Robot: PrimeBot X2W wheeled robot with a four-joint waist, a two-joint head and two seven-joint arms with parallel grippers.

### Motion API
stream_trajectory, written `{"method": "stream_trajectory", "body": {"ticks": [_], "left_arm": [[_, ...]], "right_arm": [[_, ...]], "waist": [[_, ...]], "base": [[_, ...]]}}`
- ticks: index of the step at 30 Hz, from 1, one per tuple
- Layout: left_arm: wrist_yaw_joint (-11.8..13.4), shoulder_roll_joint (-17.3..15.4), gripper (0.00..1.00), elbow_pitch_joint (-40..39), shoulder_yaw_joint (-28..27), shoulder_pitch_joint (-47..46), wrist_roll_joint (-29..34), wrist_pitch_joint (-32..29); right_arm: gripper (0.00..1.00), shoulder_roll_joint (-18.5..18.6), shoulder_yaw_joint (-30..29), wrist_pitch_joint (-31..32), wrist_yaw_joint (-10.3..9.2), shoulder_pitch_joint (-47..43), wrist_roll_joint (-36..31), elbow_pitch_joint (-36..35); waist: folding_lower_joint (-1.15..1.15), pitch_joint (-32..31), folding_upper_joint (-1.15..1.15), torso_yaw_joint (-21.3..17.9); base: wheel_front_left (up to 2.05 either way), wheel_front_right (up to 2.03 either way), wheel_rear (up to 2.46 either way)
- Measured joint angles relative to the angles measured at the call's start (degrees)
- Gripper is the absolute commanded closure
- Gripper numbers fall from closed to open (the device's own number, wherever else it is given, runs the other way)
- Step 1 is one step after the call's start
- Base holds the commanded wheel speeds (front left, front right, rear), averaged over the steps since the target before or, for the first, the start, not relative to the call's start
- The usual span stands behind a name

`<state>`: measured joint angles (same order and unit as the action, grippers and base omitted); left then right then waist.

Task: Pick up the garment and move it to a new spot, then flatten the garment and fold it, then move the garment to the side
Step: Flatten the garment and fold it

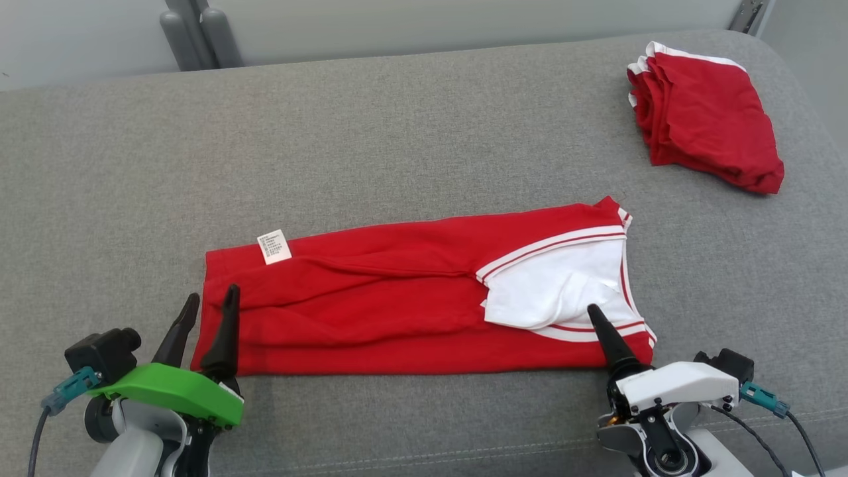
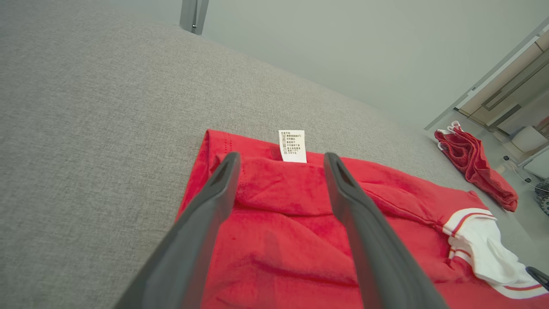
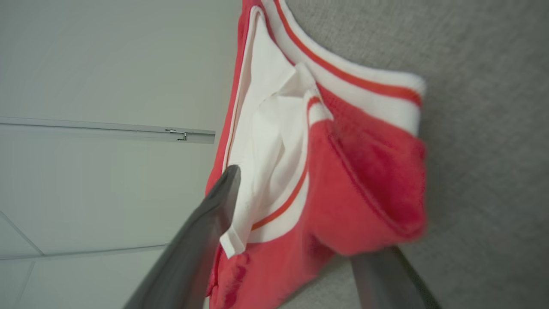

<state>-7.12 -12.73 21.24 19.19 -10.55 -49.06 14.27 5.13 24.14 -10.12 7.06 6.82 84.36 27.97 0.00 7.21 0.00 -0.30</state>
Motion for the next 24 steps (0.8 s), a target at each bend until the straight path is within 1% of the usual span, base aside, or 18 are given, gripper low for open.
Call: {"method": "stream_trajectory", "body": {"ticks": [4,9,16,20,21,22,23,24], "left_arm": [[0.0,-0.15,0.0,0.0,0.12,0.0,0.0,0.0],[0.0,-0.33,0.0,-0.01,0.15,0.0,-0.01,0.0],[0.0,-0.35,0.0,-0.01,0.51,-0.01,-0.01,0.0],[0.0,-0.35,0.0,0.0,0.68,-0.01,-0.01,0.0],[0.0,-0.34,0.0,0.0,0.7,-0.01,-0.01,0.0],[0.0,-0.34,0.0,0.01,0.71,-0.02,-0.01,0.0],[0.0,-0.34,0.0,0.01,0.71,-0.02,-0.01,0.0],[0.0,-0.34,0.0,0.02,0.7,-0.02,-0.01,0.0]], "right_arm": [[0.0,-0.08,-0.46,0.0,0.0,0.08,0.99,-0.47],[0.0,-0.29,-1.99,0.0,0.0,0.43,3.9,-0.37],[0.0,-0.64,-2.71,0.07,0.0,2.56,4.54,1.31],[0.0,-0.69,-3.53,0.07,0.0,3.43,5.26,3.57],[0.06,-0.69,-3.69,0.07,0.0,3.49,5.55,3.99],[0.37,-0.69,-3.75,0.07,0.0,3.54,5.58,4.25],[0.55,-0.69,-3.76,0.07,0.0,3.67,5.6,4.45],[0.71,-0.69,-3.75,0.05,0.0,3.86,5.59,4.6]], "waist": [[0.0,0.2,0.0,0.09],[0.0,0.38,0.0,0.17],[0.0,0.48,0.0,0.35],[0.0,0.52,0.0,0.59],[0.0,0.52,0.0,0.67],[0.0,0.51,0.0,0.75],[0.0,0.51,0.0,0.83],[0.0,0.5,0.0,0.91]], "base": [[0.0,0.0,0.0],[0.0,0.0,0.0],[0.0,0.0,0.0],[0.0,0.0,0.0],[0.0,0.0,0.0],[0.0,0.0,0.0],[0.0,0.0,0.0],[0.0,0.0,0.0]]}}
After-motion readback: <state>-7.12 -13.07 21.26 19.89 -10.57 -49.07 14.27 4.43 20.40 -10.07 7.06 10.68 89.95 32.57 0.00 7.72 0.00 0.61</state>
